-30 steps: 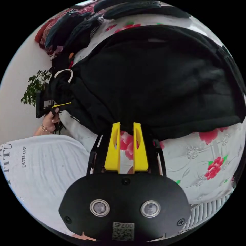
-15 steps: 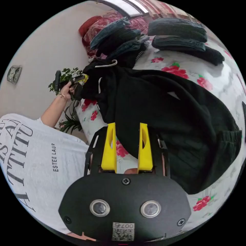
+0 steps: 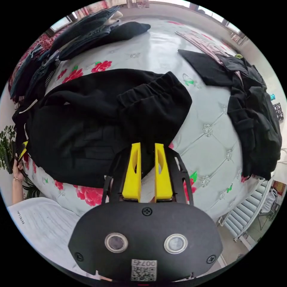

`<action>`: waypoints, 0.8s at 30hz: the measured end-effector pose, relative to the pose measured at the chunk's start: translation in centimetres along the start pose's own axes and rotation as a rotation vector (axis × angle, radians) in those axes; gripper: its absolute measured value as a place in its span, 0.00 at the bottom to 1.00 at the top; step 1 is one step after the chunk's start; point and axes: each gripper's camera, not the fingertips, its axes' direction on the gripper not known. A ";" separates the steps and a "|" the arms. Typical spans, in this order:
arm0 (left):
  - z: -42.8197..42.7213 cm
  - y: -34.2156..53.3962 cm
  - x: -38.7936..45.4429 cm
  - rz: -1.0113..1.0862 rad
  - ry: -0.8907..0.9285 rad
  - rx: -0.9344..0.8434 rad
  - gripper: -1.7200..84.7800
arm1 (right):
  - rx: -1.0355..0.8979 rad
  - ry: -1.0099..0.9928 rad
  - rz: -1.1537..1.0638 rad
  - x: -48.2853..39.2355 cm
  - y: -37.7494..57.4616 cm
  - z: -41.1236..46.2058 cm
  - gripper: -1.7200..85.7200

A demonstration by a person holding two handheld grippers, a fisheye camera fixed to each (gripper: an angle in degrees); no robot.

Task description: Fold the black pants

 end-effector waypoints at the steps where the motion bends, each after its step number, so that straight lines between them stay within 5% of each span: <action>1: 1.2 -1.3 -0.6 -0.047 -0.020 -0.063 0.09 | -0.014 0.001 0.003 0.2 -0.6 -0.4 0.07; 3: 1.0 -2.7 -0.8 -0.062 -0.005 -0.125 0.05 | 0.034 -0.053 -0.021 1.2 -1.7 -4.3 0.05; 9: -13.6 0.4 0.0 0.118 0.039 0.217 0.02 | 0.507 -0.404 0.025 9.6 4.4 -20.0 0.02; 13: -23.4 8.0 -3.0 0.086 0.026 0.363 0.02 | 0.608 -0.520 0.087 14.7 10.4 -22.2 0.02; 19: -22.1 18.0 -8.7 -0.158 -0.069 0.217 0.03 | 0.334 -0.613 0.294 17.4 18.5 -11.5 0.04; 24: -16.2 20.9 -11.4 -0.370 -0.106 0.004 0.09 | 0.078 -0.459 0.373 16.5 20.7 -5.2 0.10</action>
